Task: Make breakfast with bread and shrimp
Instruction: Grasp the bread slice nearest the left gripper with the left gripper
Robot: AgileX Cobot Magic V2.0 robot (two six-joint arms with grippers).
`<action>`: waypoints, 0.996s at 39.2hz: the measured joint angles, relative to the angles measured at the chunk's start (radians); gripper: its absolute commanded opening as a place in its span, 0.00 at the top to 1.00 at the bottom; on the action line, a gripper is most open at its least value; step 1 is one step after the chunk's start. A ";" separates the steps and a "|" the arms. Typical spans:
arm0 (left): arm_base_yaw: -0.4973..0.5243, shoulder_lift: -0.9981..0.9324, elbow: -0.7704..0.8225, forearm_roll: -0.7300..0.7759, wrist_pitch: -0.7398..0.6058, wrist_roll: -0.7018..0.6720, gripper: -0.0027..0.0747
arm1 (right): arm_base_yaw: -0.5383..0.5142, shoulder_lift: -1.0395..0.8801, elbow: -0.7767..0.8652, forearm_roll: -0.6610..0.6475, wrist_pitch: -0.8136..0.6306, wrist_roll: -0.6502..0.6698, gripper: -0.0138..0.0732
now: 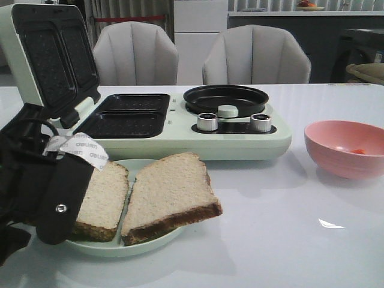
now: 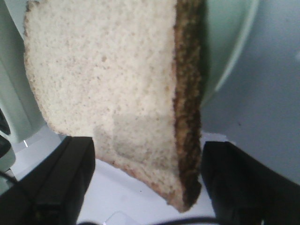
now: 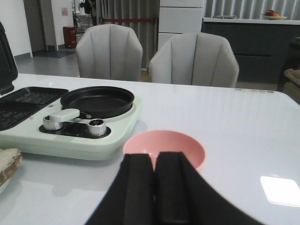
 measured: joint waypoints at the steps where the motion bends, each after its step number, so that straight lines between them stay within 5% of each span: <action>1: 0.001 0.002 -0.005 0.008 -0.003 0.000 0.26 | 0.000 0.000 0.000 0.000 0.000 0.000 0.69; 10: 0.019 0.008 -0.036 0.054 -0.044 -0.002 0.35 | 0.000 0.000 0.000 0.000 0.000 0.000 0.69; 24: 0.029 0.012 -0.038 0.065 -0.049 -0.002 0.82 | 0.000 0.000 0.000 0.000 0.000 0.000 0.69; 39: 0.023 -0.003 -0.038 0.067 0.035 -0.002 0.82 | 0.000 0.000 0.000 0.000 0.000 0.000 0.69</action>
